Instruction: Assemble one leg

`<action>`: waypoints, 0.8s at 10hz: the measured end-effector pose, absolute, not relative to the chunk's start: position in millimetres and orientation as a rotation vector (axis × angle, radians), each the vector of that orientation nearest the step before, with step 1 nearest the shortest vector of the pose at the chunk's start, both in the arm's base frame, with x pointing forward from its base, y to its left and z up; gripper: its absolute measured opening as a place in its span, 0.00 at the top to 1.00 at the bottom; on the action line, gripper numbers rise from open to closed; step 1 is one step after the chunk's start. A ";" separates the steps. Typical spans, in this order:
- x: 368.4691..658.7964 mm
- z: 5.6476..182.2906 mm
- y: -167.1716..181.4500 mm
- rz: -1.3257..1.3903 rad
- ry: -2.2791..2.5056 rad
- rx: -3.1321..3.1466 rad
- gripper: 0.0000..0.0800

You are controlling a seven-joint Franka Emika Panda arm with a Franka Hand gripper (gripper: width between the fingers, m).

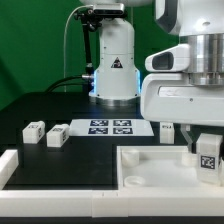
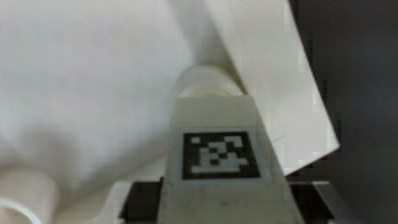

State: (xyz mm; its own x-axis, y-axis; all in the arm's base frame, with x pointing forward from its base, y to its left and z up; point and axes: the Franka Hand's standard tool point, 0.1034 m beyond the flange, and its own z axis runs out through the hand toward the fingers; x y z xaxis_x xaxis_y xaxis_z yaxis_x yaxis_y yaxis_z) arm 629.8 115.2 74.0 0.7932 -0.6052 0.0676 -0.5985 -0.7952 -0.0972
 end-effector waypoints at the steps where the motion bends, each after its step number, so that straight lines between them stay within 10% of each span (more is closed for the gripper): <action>1: 628.4 73.8 116.1 -0.133 1.169 -2.828 0.64; 8: 624.0 72.1 121.4 -0.056 1.828 -2.409 0.64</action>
Offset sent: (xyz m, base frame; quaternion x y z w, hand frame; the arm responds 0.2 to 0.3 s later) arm 0.0020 0.0058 -0.0056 -0.0297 0.0052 0.3558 0.9341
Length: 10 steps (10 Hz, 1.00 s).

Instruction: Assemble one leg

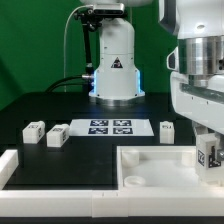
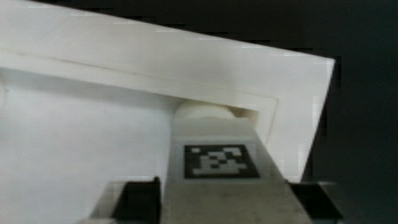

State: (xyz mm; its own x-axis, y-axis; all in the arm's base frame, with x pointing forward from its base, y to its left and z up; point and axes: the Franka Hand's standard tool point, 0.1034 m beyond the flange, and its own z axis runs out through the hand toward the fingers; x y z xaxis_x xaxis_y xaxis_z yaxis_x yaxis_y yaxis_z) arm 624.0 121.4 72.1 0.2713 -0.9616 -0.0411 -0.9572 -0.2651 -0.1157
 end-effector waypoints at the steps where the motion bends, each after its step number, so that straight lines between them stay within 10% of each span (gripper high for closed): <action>1: 624.1 72.1 122.4 -0.062 1.794 -2.432 0.39; 3: 624.0 72.2 123.9 -0.088 1.458 -2.656 0.21; 10: 625.3 73.0 120.5 -0.157 0.144 -3.077 0.19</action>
Offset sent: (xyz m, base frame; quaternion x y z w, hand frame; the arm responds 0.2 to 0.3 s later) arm -0.0033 0.0070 0.0017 0.0187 -0.0204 -0.3225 0.9462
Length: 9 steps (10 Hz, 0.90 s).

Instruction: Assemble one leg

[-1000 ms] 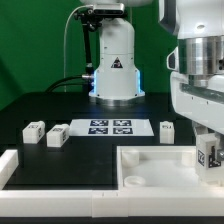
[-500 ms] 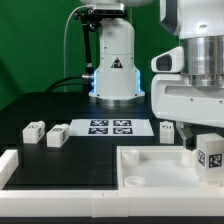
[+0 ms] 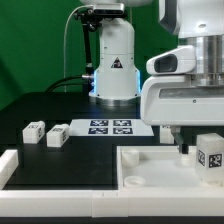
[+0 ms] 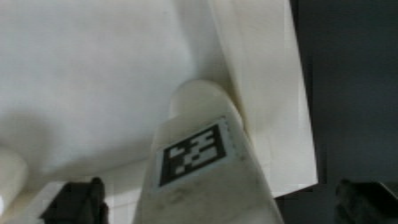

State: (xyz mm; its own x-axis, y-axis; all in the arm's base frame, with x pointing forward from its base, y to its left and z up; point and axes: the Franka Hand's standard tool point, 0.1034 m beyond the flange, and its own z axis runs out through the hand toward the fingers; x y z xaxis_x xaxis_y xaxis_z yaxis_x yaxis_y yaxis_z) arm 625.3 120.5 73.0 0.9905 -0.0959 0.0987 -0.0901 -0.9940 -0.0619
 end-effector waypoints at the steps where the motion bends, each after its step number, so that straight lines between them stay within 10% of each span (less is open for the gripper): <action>1: 625.3 73.0 120.3 -0.162 -0.016 -3.091 0.19; 5: 626.1 73.8 118.2 -0.172 -0.328 -3.098 0.21; 7: 626.1 73.8 118.3 -0.171 -0.244 -3.102 0.64; 9: 626.0 73.7 118.4 -0.169 -0.167 -3.102 0.64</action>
Offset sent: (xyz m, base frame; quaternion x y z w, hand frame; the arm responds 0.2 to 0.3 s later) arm 0.0000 0.0000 0.0000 0.0000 0.0000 -0.1790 0.9838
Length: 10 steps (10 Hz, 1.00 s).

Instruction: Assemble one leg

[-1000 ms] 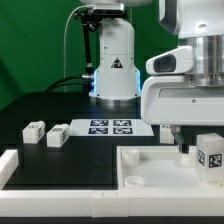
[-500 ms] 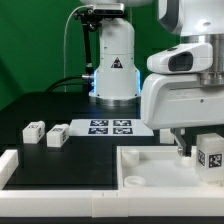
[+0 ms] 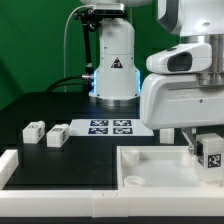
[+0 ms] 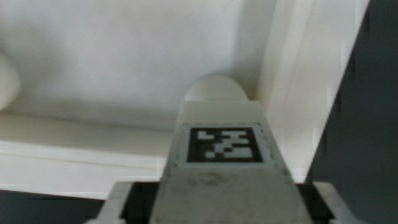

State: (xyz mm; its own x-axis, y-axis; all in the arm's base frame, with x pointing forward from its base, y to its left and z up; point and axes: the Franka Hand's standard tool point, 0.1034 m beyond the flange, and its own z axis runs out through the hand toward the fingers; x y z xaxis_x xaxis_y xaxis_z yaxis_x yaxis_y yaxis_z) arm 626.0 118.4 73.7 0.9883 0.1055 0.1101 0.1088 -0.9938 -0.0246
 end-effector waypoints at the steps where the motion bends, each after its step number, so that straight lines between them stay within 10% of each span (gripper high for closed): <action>1: 626.0 73.7 117.9 -0.166 -0.018 -3.101 0.64; 10: 621.6 71.2 122.6 -0.093 1.672 -2.546 0.64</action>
Offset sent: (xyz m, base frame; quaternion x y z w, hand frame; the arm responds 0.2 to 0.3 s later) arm 0.0000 0.0000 0.0000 0.0000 0.0000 0.2667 0.9638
